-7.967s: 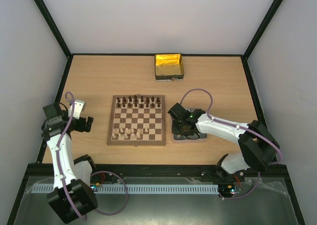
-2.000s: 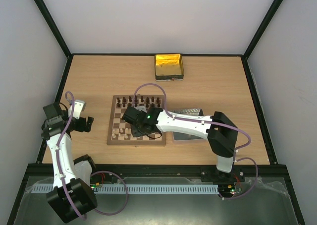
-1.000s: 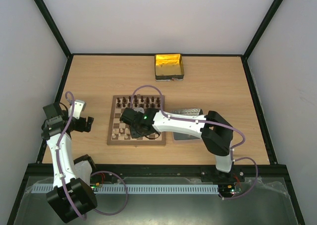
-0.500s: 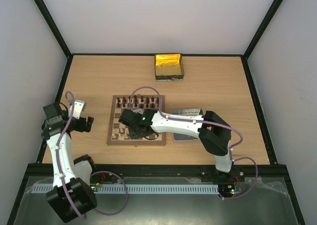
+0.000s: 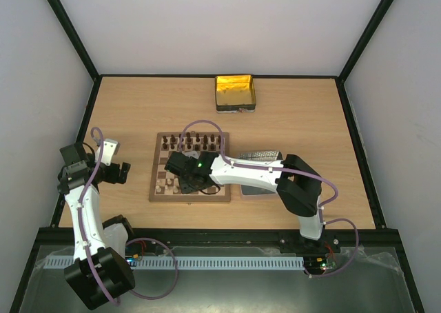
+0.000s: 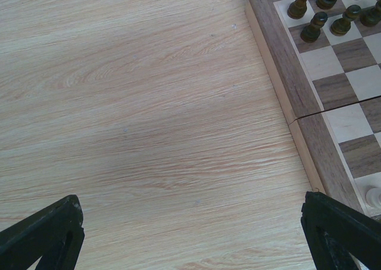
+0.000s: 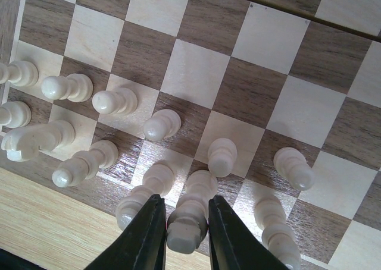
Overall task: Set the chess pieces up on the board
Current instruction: Adjust the chess piece on the chessboard.
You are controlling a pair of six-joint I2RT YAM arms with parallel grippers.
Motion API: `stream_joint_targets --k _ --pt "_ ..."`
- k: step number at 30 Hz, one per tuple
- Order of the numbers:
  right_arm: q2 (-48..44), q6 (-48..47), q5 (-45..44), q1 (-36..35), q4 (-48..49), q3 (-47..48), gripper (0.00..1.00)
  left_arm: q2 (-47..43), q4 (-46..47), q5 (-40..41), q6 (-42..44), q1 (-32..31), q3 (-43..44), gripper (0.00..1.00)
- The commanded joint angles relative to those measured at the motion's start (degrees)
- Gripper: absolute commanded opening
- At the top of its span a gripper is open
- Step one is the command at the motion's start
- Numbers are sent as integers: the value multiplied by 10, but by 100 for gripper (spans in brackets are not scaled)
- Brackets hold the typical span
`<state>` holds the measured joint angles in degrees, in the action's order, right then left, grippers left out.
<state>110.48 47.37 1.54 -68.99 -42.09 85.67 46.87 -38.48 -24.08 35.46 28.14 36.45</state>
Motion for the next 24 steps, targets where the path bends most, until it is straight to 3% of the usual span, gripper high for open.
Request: stream_joint_targets --k 1,24 --pt "1 -2 -13 -4 -5 6 20 0 -2 -9 3 -2 -6 99" --pt "-14 2 -21 -4 -12 -5 17 1 -2 -8 3 -2 -7 99"
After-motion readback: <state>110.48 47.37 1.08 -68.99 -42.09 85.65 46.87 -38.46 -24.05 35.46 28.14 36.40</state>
